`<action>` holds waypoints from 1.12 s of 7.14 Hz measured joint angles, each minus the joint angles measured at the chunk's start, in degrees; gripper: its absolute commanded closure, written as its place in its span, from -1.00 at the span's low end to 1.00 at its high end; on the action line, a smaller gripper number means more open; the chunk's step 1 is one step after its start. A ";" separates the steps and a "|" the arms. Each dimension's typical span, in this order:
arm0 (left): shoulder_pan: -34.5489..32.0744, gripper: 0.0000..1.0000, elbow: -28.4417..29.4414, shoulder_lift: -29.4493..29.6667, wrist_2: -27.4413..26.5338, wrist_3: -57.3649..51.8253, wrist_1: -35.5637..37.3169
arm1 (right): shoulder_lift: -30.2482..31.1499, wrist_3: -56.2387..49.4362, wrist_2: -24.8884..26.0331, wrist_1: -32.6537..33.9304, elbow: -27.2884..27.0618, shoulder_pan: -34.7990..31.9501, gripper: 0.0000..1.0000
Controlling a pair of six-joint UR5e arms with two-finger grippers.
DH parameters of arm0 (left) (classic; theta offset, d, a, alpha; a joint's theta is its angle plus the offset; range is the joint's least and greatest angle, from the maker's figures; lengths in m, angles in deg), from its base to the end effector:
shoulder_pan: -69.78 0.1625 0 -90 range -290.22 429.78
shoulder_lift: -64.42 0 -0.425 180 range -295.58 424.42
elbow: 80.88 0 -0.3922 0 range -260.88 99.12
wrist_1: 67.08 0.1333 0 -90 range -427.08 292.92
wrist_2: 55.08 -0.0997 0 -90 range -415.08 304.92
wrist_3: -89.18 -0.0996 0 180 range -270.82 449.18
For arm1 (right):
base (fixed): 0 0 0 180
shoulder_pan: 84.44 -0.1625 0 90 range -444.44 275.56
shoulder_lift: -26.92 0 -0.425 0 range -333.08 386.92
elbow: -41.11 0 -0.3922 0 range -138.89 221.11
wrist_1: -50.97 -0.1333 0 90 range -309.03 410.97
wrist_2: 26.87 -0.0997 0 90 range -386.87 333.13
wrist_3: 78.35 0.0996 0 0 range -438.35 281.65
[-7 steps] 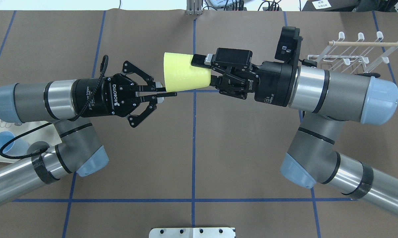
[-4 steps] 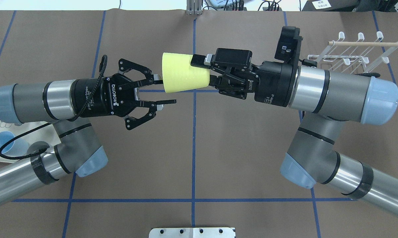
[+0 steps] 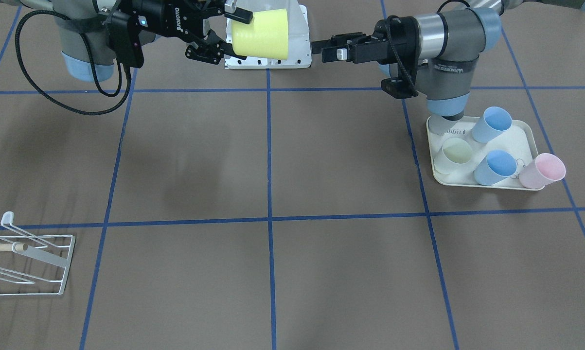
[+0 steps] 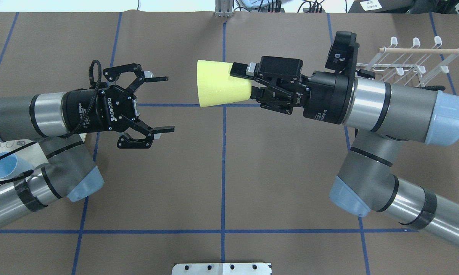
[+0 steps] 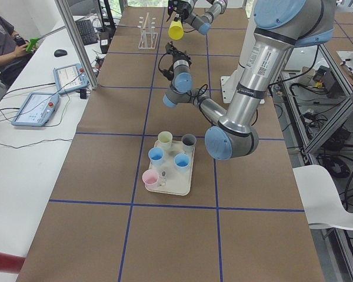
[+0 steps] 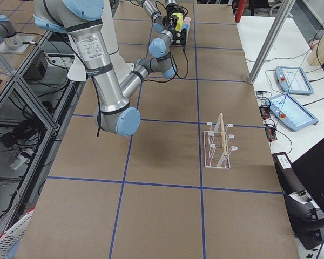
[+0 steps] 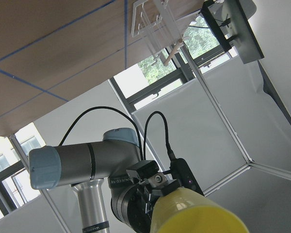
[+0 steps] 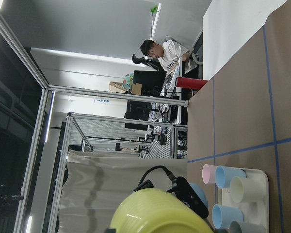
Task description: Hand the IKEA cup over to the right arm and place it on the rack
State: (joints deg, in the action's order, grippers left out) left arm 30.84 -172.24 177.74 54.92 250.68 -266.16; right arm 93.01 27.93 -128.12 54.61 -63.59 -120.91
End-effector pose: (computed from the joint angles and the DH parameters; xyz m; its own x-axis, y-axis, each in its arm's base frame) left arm 0.3446 -0.4061 0.2523 -0.5486 -0.7024 -0.4535 -0.3837 0.6934 -0.6099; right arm -0.3357 -0.3897 0.1686 -0.5698 -0.0793 0.8179 -0.3070 0.9438 -0.1224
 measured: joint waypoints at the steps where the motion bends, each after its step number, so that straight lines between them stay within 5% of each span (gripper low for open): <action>1: -2.07 -1.00 0.27 -2.27 1.56 -7.93 2.07 | 1.73 -0.98 0.02 -0.30 0.00 -0.88 0.74; 4: -15.38 -1.00 0.59 -4.62 16.37 -33.08 21.38 | 7.75 -4.78 0.11 -0.47 0.11 -2.87 0.73; 8: -28.69 -1.00 0.41 -12.05 21.18 -82.45 47.79 | 13.36 -5.97 0.83 -1.82 0.15 -3.93 0.73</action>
State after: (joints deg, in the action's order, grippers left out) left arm 2.15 -171.83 165.69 76.10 168.23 -218.37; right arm 106.37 21.95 -127.29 52.79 -63.44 -124.84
